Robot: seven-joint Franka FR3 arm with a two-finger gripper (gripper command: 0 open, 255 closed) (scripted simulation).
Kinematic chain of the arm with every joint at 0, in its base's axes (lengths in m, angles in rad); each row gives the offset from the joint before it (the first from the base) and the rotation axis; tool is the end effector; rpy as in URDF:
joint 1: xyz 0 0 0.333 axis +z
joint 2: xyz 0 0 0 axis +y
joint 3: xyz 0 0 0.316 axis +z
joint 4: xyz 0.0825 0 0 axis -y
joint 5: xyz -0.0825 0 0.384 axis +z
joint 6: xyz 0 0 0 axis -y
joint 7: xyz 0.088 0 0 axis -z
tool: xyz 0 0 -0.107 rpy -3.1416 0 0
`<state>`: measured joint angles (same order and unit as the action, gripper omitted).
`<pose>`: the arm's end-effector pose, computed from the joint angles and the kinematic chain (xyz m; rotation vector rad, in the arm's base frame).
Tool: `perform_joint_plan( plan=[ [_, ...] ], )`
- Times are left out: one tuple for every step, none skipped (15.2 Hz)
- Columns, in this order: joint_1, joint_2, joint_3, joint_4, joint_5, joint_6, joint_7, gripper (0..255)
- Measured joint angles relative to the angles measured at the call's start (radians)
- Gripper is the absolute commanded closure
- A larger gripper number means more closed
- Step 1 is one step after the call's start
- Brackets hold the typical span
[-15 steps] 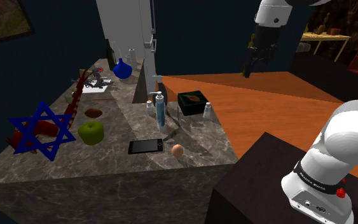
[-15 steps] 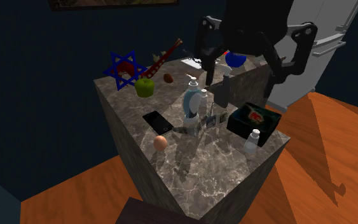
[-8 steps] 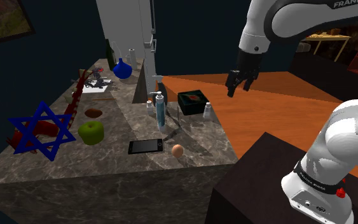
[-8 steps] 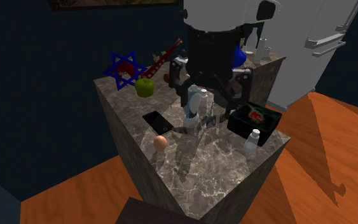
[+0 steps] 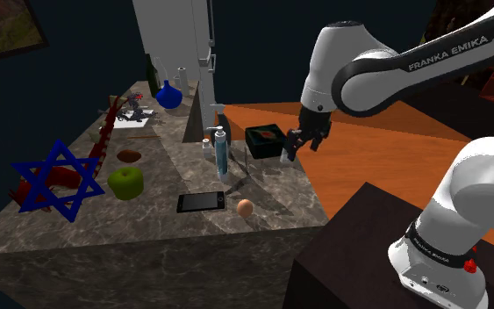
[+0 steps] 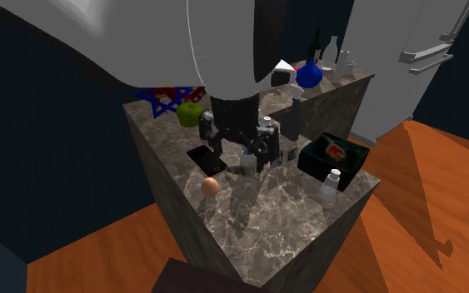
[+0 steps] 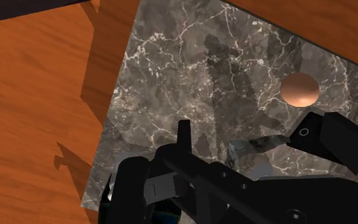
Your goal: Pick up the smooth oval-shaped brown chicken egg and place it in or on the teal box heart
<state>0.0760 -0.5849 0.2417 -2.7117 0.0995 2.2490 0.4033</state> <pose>0.3479 0.1129 0.4081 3.1126 -0.2738 0.1924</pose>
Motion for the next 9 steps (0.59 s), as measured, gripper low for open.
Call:
perform_joint_plan(
  plan=[
    [0.001,0.034,0.023,-0.001,0.001,0.041,0.025,0],
    [0.001,0.062,0.043,-0.009,-0.001,0.084,0.047,0],
    [-0.003,0.098,0.063,-0.016,-0.006,0.132,0.07,0],
    [-0.008,0.134,0.086,-0.012,-0.014,0.169,0.098,0],
    [-0.016,0.174,0.108,-0.005,-0.027,0.209,0.125,0],
    [-0.028,0.22,0.132,-0.001,-0.046,0.255,0.157,0],
    [-0.043,0.262,0.153,0.005,-0.069,0.295,0.188,0],
    [-0.06,0.311,0.182,0.016,-0.101,0.337,0.23,0],
    [-0.077,0.349,0.207,0.024,-0.136,0.37,0.274,0]
  ],
)
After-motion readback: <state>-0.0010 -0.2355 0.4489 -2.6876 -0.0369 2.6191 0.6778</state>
